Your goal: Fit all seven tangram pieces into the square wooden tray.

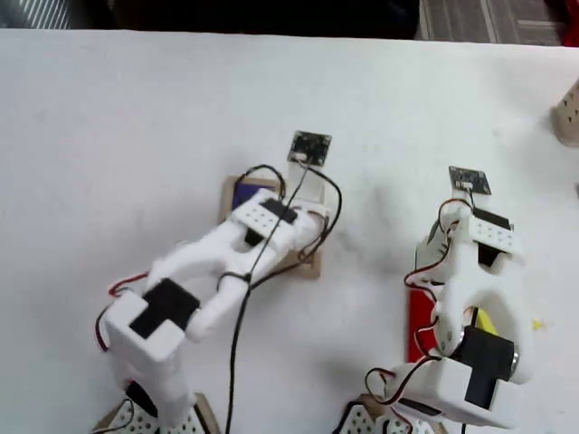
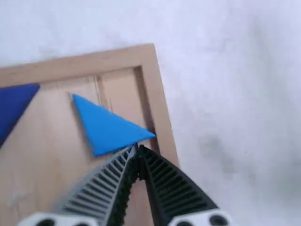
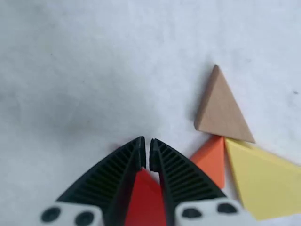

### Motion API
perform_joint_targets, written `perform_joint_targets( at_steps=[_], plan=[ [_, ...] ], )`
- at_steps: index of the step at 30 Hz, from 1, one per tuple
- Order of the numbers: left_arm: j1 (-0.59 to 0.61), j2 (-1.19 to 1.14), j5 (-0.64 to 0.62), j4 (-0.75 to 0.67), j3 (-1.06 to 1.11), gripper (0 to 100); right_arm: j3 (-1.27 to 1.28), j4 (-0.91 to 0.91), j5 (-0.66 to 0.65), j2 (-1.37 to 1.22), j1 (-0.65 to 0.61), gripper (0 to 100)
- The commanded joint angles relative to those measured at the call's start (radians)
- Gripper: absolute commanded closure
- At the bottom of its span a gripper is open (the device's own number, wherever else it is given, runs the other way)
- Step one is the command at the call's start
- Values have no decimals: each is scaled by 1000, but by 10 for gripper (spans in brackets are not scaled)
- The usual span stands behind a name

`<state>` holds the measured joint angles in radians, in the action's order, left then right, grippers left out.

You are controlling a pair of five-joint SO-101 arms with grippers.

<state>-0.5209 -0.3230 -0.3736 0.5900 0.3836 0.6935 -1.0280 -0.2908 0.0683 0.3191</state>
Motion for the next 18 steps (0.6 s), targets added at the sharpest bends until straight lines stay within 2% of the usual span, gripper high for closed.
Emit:
perform_joint_targets(
  at_steps=[1, 9, 13, 18],
  plan=[
    [33, -48, -8, -32, -123, 977, -3, 13, -17, 39, -13, 975],
    [45, -105, -6, -21, -227, 977, 6, 19, -20, 39, -13, 974],
    [39, -35, 54, 71, -227, 977, 9, 33, -20, 39, -15, 974],
    [45, 94, 60, 140, -170, 977, 9, 33, -20, 39, -15, 974]
  ],
)
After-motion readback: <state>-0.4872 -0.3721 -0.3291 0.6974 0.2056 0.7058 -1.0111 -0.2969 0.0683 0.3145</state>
